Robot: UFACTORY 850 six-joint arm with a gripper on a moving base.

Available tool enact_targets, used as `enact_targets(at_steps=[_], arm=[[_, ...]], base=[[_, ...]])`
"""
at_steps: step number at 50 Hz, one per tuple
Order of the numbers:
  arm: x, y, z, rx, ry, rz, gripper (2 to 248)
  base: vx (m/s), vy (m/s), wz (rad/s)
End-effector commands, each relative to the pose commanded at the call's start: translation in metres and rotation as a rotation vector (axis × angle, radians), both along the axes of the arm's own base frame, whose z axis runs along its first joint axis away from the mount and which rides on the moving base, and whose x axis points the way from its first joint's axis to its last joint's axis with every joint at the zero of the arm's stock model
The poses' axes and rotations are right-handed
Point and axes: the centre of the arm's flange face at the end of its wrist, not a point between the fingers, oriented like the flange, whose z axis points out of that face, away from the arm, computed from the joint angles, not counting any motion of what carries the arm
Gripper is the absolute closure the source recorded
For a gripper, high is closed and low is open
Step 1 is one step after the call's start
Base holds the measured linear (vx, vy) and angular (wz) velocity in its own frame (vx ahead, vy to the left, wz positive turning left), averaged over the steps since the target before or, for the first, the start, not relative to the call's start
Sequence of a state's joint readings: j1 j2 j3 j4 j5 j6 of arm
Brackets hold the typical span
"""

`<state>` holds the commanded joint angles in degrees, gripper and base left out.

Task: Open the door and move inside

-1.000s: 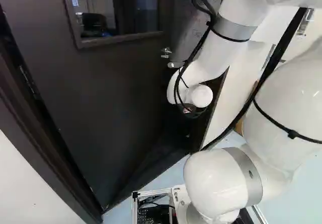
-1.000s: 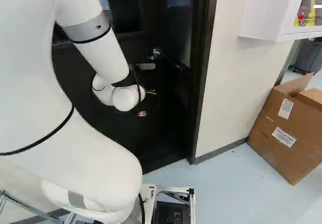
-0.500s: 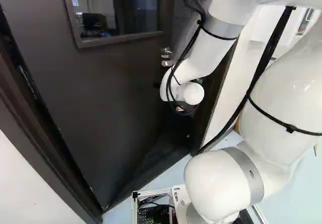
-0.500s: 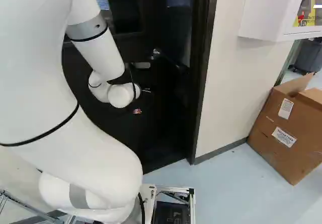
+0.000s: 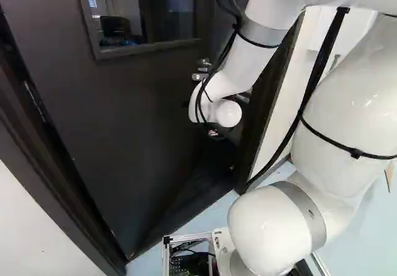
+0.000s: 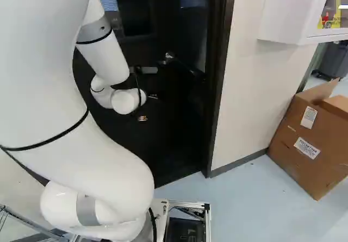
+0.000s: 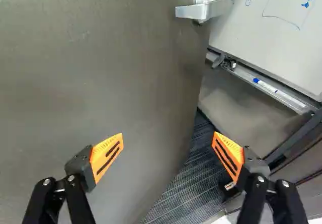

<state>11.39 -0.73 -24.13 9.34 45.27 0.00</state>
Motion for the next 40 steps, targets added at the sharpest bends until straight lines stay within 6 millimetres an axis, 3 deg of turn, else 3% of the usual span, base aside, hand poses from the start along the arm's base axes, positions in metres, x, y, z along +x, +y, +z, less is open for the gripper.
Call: enact_targets(at_steps=[40], arm=[[0.019, 0.055, 0.000, 0.021, 0.001, 0.079, 3]], base=[[0.000, 0.000, 0.000]])
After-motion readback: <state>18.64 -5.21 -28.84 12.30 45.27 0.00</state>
